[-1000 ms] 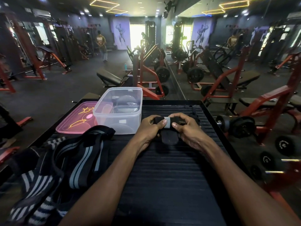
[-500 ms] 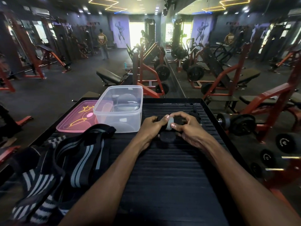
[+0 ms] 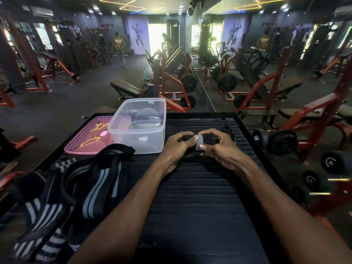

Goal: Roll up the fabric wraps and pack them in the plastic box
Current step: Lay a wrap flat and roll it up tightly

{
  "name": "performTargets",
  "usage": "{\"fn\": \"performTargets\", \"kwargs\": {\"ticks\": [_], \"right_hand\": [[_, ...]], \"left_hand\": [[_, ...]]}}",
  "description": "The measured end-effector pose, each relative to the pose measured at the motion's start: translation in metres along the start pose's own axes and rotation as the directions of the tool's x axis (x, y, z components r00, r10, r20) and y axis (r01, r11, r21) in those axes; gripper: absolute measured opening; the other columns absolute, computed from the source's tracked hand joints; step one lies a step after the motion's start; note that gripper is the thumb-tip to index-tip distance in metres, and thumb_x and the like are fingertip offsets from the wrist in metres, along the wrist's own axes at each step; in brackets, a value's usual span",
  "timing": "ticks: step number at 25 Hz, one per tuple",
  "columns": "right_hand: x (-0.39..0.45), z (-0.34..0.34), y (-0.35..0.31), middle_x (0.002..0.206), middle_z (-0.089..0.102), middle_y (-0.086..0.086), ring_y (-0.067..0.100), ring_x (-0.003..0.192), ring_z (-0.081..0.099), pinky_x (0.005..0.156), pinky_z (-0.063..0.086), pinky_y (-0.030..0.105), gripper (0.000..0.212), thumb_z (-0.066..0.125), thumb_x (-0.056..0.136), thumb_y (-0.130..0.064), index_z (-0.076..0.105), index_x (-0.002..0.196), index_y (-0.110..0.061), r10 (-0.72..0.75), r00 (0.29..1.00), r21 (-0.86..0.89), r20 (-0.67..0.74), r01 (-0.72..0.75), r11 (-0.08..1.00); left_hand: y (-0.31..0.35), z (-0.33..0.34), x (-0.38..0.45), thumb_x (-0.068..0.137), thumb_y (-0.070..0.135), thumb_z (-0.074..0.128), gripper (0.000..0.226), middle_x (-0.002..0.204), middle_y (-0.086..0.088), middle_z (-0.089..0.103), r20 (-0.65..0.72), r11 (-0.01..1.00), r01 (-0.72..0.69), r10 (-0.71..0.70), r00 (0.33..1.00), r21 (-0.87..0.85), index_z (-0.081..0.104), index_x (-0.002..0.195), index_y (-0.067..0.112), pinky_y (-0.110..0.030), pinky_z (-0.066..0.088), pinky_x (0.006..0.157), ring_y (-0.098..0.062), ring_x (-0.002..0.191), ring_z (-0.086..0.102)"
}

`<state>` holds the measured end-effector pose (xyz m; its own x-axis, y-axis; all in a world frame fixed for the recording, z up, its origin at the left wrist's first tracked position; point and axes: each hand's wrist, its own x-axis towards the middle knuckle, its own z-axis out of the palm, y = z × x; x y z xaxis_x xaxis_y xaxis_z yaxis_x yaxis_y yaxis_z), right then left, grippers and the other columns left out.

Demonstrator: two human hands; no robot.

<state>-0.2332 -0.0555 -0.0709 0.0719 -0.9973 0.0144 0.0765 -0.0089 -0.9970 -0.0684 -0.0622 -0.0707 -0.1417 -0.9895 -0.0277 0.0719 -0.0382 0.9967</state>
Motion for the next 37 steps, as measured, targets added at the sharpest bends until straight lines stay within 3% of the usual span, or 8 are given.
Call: {"fn": "performTargets", "kwargs": {"ticks": [3, 8, 10, 13, 17, 23, 26, 37], "right_hand": [[0.004, 0.001, 0.001, 0.108, 0.064, 0.016, 0.027, 0.090, 0.068, 0.076, 0.061, 0.039, 0.041, 0.072, 0.076, 0.019, 0.069, 0.105, -0.010, -0.035, 0.999, 0.026, -0.005, 0.035, 0.999], [0.005, 0.004, 0.001, 0.101, 0.070, 0.016, 0.024, 0.086, 0.071, 0.084, 0.059, 0.040, 0.020, 0.075, 0.084, -0.001, 0.066, 0.101, -0.003, 0.055, 0.996, 0.076, -0.075, -0.049, 0.996], [0.005, 0.002, 0.004, 0.100, 0.071, 0.010, 0.022, 0.088, 0.069, 0.079, 0.059, 0.033, 0.025, 0.081, 0.080, -0.004, 0.068, 0.101, -0.006, -0.049, 0.989, -0.184, -0.140, 0.022, 0.983], [0.004, 0.004, 0.006, 0.101, 0.069, -0.001, 0.012, 0.093, 0.065, 0.085, 0.053, 0.026, 0.042, 0.087, 0.072, -0.010, 0.066, 0.108, -0.013, -0.183, 0.964, -0.439, -0.193, 0.082, 0.895], [0.006, 0.015, 0.010, 0.106, 0.071, 0.001, 0.018, 0.100, 0.069, 0.091, 0.057, 0.043, 0.042, 0.086, 0.074, -0.020, 0.062, 0.110, -0.018, -0.109, 0.966, -0.283, -0.235, 0.039, 0.958], [-0.007, 0.016, 0.011, 0.112, 0.066, 0.003, 0.017, 0.106, 0.061, 0.081, 0.045, 0.022, 0.046, 0.075, 0.086, -0.017, 0.054, 0.127, -0.013, -0.299, 0.934, -0.713, -0.196, 0.074, 0.698], [-0.009, 0.017, 0.011, 0.121, 0.064, 0.012, 0.025, 0.112, 0.061, 0.084, 0.046, 0.027, 0.061, 0.074, 0.086, -0.011, 0.041, 0.139, -0.009, -0.364, 0.910, -0.775, -0.201, 0.080, 0.627], [-0.003, 0.012, 0.023, 0.105, 0.064, 0.015, 0.025, 0.091, 0.063, 0.071, 0.050, 0.035, 0.037, 0.062, 0.095, -0.017, 0.040, 0.123, -0.006, -0.482, 0.858, -0.828, -0.176, 0.137, 0.544]], "left_hand": [[0.000, 0.002, -0.002, 0.088, 0.000, 0.069, 0.026, 0.106, -0.007, 0.070, -0.029, 1.000, -0.013, 0.012, 1.000, -0.016, 0.070, 0.106, 0.019, -0.042, 0.061, 0.084, -0.023, 0.097, 0.069], [-0.003, 0.000, -0.003, 0.085, -0.009, 0.068, 0.039, 0.108, -0.004, 0.069, -0.034, 0.999, -0.042, 0.042, 0.999, 0.002, 0.066, 0.111, 0.019, -0.038, 0.060, 0.085, -0.022, 0.103, 0.067], [-0.007, -0.003, -0.002, 0.084, 0.004, 0.074, 0.040, 0.115, -0.002, 0.067, -0.012, 0.977, -0.038, 0.041, 0.999, 0.210, 0.062, 0.118, 0.022, -0.037, 0.057, 0.092, -0.021, 0.109, 0.064], [-0.012, -0.001, -0.001, 0.082, 0.022, 0.079, 0.049, 0.114, 0.004, 0.065, 0.009, 0.760, -0.129, 0.160, 0.987, 0.637, 0.056, 0.125, 0.022, -0.021, 0.046, 0.086, -0.012, 0.102, 0.061], [-0.015, 0.007, -0.002, 0.079, 0.019, 0.081, 0.041, 0.101, 0.003, 0.068, -0.135, 0.834, -0.085, 0.187, 0.973, 0.546, 0.058, 0.114, 0.016, -0.011, 0.039, 0.066, -0.010, 0.084, 0.060], [-0.029, 0.018, -0.002, 0.086, 0.021, 0.074, 0.032, 0.101, 0.003, 0.068, -0.092, 0.793, -0.059, 0.143, 0.985, 0.606, 0.063, 0.115, 0.014, -0.017, 0.041, 0.075, -0.013, 0.090, 0.064], [-0.031, 0.020, 0.000, 0.090, 0.020, 0.070, 0.035, 0.115, -0.003, 0.069, -0.052, 0.759, -0.099, 0.172, 0.984, 0.644, 0.064, 0.123, 0.009, -0.020, 0.044, 0.085, -0.018, 0.102, 0.066], [-0.035, 0.020, 0.000, 0.099, 0.013, 0.054, 0.041, 0.132, -0.003, 0.066, 0.109, 0.694, -0.185, 0.152, 0.982, 0.696, 0.056, 0.139, 0.014, -0.020, 0.040, 0.105, -0.014, 0.122, 0.060]]}}
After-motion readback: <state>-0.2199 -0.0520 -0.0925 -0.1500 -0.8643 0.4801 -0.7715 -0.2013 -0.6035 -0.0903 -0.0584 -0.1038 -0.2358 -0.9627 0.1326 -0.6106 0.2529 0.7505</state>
